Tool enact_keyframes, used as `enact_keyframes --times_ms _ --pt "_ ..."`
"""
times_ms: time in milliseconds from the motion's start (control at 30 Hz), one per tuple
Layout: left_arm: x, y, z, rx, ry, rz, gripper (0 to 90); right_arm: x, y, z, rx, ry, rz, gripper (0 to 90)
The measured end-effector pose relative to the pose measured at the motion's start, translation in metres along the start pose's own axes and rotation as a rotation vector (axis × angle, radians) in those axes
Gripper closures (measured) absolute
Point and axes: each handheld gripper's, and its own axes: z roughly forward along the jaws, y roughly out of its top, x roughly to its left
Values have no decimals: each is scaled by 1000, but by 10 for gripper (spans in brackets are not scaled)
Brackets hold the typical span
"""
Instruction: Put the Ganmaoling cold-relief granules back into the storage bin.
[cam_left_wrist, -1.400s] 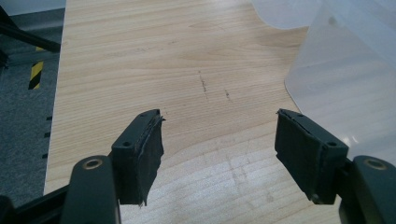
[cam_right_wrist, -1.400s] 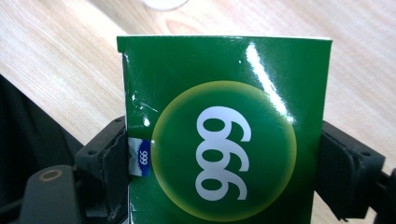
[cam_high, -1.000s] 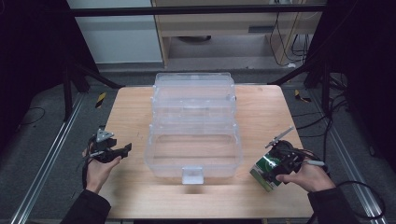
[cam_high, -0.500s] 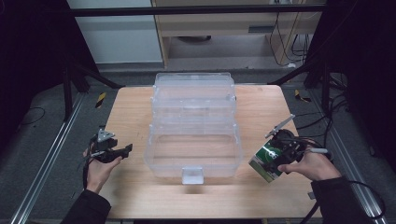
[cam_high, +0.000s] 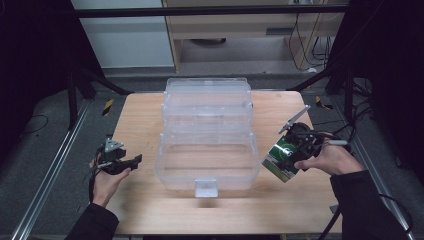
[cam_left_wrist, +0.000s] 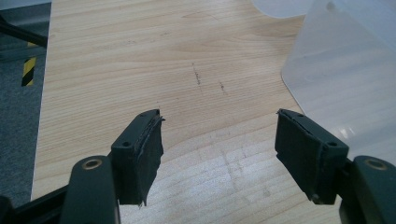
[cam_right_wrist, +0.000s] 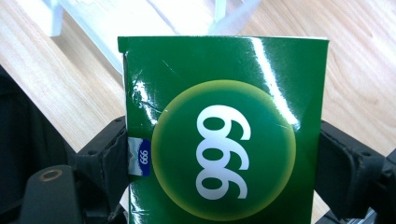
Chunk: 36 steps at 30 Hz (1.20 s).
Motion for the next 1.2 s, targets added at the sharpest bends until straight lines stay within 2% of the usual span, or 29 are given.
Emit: enact_keyframes --times_ms 167,367,600,733,867,1200 --pt "0 0 1 2 -4 17 312 -1 12 -4 -7 8 -57 171" --pt "0 0 1 1 -5 14 312 -4 29 -5 -13 10 -103 171" --pt "-1 0 3 4 -10 17 309 -2 44 -2 -22 45 -183 171" --pt "0 0 4 11 -14 21 308 -2 52 1 -19 45 -191 171" --pt "0 0 4 9 -14 20 308 -1 60 5 -14 54 -223 171" --pt "0 0 5 10 -17 21 307 8 78 10 -22 85 -347 171"
